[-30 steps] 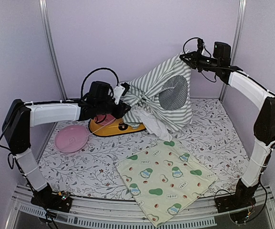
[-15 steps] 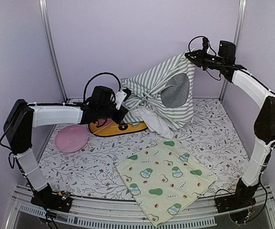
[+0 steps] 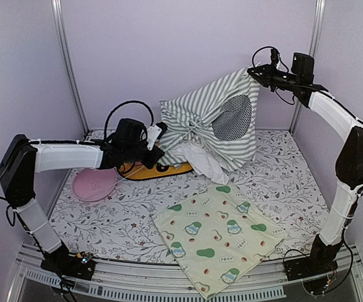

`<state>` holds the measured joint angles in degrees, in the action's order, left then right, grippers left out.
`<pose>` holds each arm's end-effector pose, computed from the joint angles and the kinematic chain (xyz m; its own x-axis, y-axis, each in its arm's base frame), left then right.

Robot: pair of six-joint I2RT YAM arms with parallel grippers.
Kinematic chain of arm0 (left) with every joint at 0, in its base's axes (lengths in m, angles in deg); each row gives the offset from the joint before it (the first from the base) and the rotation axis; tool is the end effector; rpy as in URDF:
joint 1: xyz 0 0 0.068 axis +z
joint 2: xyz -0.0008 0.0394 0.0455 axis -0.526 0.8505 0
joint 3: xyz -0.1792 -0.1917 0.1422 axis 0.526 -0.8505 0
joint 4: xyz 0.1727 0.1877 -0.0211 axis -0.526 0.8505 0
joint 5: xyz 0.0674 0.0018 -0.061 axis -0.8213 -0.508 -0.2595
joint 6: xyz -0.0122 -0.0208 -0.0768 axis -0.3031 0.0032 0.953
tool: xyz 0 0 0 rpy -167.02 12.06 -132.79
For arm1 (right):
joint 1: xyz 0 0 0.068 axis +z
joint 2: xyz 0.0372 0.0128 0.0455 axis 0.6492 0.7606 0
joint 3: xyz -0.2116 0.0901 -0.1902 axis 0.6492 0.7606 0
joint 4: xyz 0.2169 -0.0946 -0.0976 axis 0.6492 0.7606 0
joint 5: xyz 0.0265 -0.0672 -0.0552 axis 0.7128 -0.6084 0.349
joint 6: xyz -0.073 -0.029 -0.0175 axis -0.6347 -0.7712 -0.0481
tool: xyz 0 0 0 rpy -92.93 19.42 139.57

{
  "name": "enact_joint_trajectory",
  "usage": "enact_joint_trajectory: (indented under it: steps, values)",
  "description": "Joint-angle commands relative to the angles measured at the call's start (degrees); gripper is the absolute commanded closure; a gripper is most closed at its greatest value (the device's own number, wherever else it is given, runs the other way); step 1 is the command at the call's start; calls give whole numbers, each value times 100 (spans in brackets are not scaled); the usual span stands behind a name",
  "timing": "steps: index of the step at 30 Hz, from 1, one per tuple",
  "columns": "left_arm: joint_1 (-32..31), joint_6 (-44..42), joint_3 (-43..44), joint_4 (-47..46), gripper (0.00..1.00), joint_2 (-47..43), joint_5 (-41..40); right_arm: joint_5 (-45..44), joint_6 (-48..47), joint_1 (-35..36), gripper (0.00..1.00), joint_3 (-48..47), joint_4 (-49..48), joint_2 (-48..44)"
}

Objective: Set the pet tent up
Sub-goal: Adjust the tent at the corner of the board.

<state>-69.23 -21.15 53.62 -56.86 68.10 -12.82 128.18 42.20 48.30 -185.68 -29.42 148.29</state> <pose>0.3286 -0.2467 0.2424 -0.3675 0.4095 -0.8350 0.6073 0.7857 0.1180 0.4614 0.1095 0.4445 -0.5321 0.4277 -0.7307 -0.5354 0.4986 0.6817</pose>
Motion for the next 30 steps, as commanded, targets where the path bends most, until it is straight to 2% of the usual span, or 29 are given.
enact_joint_trajectory:
  steps: [1,5,17,25,30]
  values:
    - [-12,40,-1,383,68,-266,-63,27,-12,-73,100,-461,-103,81]
    - [51,3,15,439,64,-547,-79,50,-146,-69,100,-602,133,110]
    - [75,-161,133,765,37,-1266,-11,197,-97,-69,100,-735,163,136]
    - [69,-234,-7,649,36,-1280,145,365,-101,-69,100,-708,116,139]
    - [35,-386,29,730,37,-968,160,406,-62,-74,100,-707,144,103]
